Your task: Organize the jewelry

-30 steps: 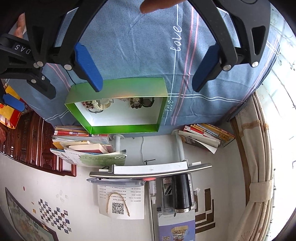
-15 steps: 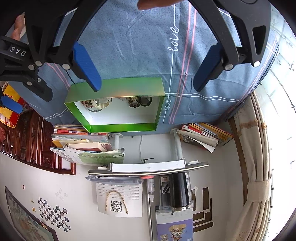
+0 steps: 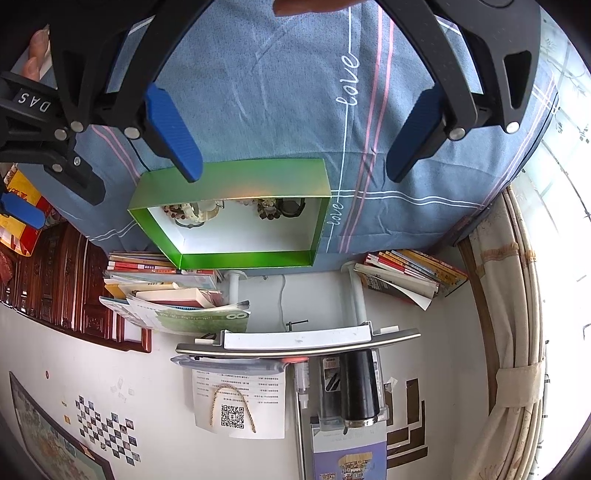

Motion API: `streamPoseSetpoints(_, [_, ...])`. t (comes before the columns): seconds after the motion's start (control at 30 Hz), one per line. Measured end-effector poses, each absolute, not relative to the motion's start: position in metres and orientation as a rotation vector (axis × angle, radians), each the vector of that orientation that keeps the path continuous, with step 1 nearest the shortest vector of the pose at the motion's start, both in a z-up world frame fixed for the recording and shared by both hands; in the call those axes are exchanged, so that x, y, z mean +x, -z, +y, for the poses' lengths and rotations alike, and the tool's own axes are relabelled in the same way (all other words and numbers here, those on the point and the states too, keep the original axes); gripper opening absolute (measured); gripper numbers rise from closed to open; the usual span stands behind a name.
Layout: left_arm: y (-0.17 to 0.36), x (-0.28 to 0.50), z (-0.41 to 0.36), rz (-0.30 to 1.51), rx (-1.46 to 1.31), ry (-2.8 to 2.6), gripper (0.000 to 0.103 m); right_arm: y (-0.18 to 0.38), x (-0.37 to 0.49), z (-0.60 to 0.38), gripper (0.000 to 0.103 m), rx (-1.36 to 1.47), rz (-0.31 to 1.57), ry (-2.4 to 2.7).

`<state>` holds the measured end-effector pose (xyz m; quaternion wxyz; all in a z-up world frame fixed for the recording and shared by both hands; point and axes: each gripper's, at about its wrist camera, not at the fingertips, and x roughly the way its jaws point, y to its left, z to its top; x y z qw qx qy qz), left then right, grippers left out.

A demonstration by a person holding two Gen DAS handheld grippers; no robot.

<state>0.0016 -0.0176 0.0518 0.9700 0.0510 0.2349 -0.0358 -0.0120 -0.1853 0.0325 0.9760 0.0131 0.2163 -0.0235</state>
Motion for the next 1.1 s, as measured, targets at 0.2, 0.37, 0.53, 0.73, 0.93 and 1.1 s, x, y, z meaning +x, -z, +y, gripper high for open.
streamPoseSetpoints(0.2, [-0.0517,0.0014,-0.0182,0.477,0.100,0.072,0.099,-0.0326,-0.0115,-0.1861,0.099,0.026,0.436,0.047])
streamPoseSetpoints(0.37, [-0.0494,0.0021,-0.0181,0.485,0.099,0.074,0.099,-0.0319,-0.0119,-0.1859,0.100,0.027,0.437,0.048])
streamPoseSetpoints(0.53, [-0.0487,0.0022,-0.0184,0.485,0.098,0.075,0.099,-0.0318,-0.0115,-0.1861,0.099,0.027,0.438,0.047])
streamPoseSetpoints(0.73, [-0.0476,0.0024,-0.0187,0.490,0.097,0.076,0.099,-0.0310,-0.0114,-0.1858,0.100,0.027,0.439,0.047])
streamPoseSetpoints(0.93, [-0.0471,0.0020,-0.0185,0.490,0.097,0.077,0.099,-0.0315,-0.0113,-0.1861,0.100,0.028,0.439,0.047])
streamPoseSetpoints(1.1, [-0.0468,0.0020,-0.0185,0.491,0.097,0.077,0.099,-0.0316,-0.0112,-0.1862,0.100,0.028,0.439,0.047])
